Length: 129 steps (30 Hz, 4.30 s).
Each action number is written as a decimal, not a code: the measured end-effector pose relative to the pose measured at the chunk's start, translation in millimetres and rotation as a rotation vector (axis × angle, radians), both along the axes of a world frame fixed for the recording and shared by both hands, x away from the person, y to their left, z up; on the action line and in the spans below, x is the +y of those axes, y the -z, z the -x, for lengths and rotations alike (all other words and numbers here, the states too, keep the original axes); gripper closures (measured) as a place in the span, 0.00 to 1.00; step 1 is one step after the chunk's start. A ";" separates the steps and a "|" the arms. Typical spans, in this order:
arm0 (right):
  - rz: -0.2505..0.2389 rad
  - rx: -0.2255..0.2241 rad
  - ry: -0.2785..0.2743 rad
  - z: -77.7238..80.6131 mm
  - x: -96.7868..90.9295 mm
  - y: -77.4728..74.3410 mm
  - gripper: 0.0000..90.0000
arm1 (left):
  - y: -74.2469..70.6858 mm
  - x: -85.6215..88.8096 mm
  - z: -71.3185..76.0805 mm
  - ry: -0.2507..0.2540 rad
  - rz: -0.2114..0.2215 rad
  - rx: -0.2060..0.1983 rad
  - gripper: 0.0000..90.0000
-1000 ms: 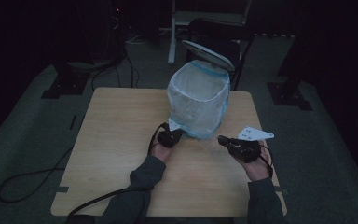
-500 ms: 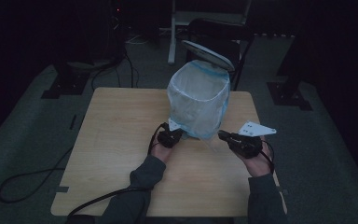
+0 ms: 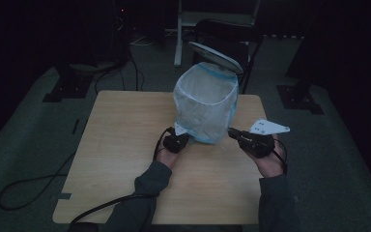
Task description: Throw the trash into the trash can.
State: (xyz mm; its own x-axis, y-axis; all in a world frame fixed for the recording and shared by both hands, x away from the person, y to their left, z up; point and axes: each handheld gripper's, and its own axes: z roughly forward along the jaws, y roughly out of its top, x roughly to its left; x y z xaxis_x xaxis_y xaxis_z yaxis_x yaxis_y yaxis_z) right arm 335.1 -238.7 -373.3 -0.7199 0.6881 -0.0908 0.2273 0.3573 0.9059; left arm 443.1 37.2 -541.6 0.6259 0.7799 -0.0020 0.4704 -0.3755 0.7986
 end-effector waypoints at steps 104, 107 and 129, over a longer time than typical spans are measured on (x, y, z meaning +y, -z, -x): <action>-0.086 -0.042 0.162 -75.6 -3.5 -59.7 0.97 | -0.2 0.1 0.0 0.000 0.000 0.004 1.00; -0.087 -0.037 0.167 -79.9 -1.5 -59.8 0.97 | -0.2 0.1 0.0 0.000 0.001 0.004 1.00; -0.127 0.019 0.177 -107.0 14.0 -61.0 0.96 | -0.2 0.1 0.0 0.000 0.002 0.005 1.00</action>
